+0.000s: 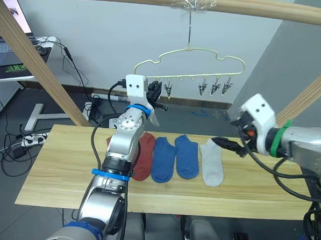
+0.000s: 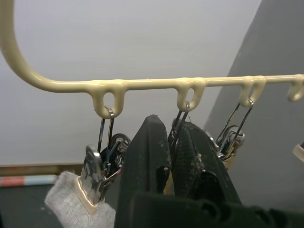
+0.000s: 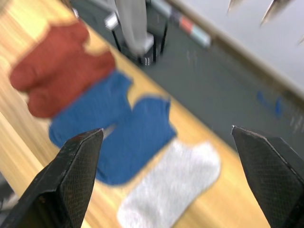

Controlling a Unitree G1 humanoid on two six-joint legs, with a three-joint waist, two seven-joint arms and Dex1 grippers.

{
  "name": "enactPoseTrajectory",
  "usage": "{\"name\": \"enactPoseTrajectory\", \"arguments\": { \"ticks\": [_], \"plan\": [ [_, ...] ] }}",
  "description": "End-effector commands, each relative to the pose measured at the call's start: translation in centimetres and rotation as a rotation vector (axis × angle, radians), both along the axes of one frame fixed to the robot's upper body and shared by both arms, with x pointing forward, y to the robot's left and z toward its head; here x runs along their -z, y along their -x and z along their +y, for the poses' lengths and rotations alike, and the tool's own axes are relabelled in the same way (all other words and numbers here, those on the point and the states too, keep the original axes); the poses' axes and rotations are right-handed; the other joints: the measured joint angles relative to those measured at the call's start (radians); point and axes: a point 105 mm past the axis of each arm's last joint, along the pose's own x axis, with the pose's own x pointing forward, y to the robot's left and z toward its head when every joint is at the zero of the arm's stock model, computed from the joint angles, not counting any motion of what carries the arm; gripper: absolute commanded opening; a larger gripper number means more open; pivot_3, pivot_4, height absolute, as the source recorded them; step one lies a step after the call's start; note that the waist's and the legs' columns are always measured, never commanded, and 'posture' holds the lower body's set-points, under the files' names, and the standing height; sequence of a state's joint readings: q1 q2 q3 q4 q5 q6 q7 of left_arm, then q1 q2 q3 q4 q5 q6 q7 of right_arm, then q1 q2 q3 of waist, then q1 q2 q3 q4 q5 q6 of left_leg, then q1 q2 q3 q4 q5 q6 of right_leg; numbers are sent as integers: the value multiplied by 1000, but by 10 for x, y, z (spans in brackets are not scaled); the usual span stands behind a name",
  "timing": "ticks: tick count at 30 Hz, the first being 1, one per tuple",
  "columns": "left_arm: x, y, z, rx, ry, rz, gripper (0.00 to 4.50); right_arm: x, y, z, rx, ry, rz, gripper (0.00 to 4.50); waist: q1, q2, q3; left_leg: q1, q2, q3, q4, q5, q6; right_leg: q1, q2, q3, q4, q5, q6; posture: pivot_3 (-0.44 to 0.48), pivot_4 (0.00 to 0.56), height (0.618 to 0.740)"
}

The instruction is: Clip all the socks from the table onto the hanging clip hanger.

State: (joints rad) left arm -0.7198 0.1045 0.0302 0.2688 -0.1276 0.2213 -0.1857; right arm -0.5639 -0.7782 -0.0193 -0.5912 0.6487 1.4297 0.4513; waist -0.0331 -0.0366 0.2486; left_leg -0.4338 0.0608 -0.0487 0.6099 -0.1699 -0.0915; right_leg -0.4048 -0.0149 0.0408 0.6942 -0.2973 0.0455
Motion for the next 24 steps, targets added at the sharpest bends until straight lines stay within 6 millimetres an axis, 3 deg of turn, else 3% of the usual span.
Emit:
{"name": "enactPoseTrajectory", "arguments": {
  "ticks": [1, 6, 13, 17, 24],
  "plan": [
    [-25, 6, -3, 79, 76, -26, 120, 25, -13, 1, 16, 40, 20, 4500, 0, 0, 0, 0, 0, 0, 0, 0, 0, 0, 0, 0, 0, 0, 0, -34, 204, 740],
    [-32, 6, -3, 138, 168, 31, 120, 69, -39, -6, 77, 110, 93, 4500, -1, 0, 0, 0, 0, 0, 0, 0, 0, 0, 0, 0, -1, 0, 0, -17, 195, 740],
    [-34, 9, -9, 178, 226, 77, 120, 109, -71, -24, 125, 241, 119, 4500, 1, 0, 0, 0, 0, 0, 0, 0, 0, 0, 0, 0, -1, 0, 0, 3, 197, 740],
    [-34, 9, -10, 176, 224, 82, 120, 118, -83, -31, 134, 279, 118, 4500, 2, 0, 0, 0, 0, 0, -1, 0, 0, 0, 0, 0, -1, 0, 0, 12, 201, 740],
    [-33, 9, -11, 172, 219, 87, 120, 129, -92, -20, 126, 236, 152, 4500, 2, 0, 0, 0, 0, 0, -1, 0, 0, 0, 0, 0, -1, 0, 0, 17, 205, 740]
  ]
}}
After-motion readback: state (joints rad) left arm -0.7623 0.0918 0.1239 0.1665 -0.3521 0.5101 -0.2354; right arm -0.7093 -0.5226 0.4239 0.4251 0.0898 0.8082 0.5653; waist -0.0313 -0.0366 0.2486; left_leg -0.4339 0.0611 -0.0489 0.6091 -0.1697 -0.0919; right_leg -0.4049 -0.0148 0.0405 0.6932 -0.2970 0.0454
